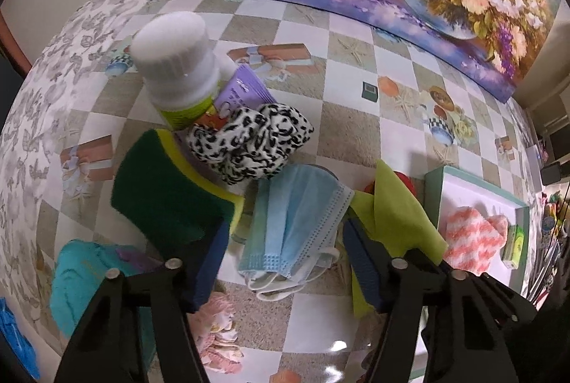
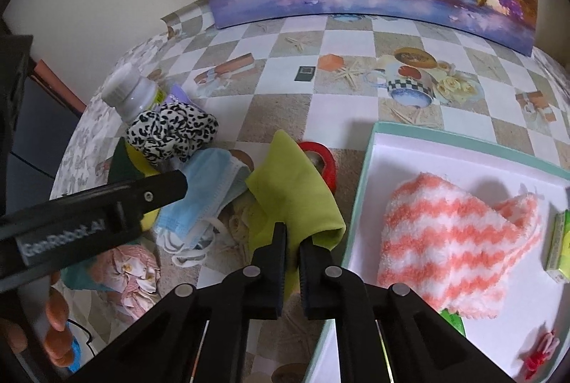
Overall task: Organize soft objects
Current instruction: 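Grasp the blue face mask with the left tool while the right tool holds the lime-green cloth, then lift the mask and cloth and carry both tools over the white tray, then open both tools to drop the mask and cloth into the tray, then move both tools back toward the pile of soft items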
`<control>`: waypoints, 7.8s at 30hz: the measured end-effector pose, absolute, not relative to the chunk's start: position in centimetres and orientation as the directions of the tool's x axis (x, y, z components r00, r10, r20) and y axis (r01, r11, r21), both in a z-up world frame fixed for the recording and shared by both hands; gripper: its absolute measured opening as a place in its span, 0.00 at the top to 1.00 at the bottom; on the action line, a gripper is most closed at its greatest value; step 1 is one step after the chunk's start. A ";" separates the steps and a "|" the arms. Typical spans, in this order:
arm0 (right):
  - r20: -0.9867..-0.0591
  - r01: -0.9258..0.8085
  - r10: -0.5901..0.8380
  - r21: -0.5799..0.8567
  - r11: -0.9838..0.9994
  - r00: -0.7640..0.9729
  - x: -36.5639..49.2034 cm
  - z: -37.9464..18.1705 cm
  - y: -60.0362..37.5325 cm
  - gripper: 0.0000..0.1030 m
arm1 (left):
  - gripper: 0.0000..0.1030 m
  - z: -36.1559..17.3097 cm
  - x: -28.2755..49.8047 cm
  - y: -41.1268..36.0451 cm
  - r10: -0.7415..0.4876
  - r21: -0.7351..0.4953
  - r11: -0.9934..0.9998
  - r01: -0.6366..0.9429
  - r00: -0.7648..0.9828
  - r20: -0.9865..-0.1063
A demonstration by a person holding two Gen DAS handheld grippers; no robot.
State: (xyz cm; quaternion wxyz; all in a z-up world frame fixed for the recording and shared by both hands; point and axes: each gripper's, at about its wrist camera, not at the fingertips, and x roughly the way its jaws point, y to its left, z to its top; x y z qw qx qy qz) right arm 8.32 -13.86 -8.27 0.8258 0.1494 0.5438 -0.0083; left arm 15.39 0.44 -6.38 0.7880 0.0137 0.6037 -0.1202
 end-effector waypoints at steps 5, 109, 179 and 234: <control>-0.900 0.174 0.157 0.245 0.954 0.407 8.2 -8.3 -14.1 0.93 | 0.50 -7.9 15.4 -0.5 -0.166 -0.118 0.968 0.223 0.211 -0.963; -0.811 0.603 -0.138 0.297 0.740 0.568 -6.9 1.5 -32.1 0.95 | 0.88 1.3 3.4 -14.5 -0.421 -0.210 0.795 0.568 0.268 -0.867; -0.907 0.420 -0.112 0.076 0.904 0.406 -2.1 -2.3 -24.3 0.00 | 0.17 -1.9 10.1 -4.3 -0.138 -0.066 0.971 0.229 0.313 -0.940; -0.880 0.148 0.085 0.173 0.974 0.467 8.5 -4.4 -9.3 0.00 | 0.02 -3.5 16.3 10.5 -0.165 -0.194 0.979 -0.057 0.332 -0.929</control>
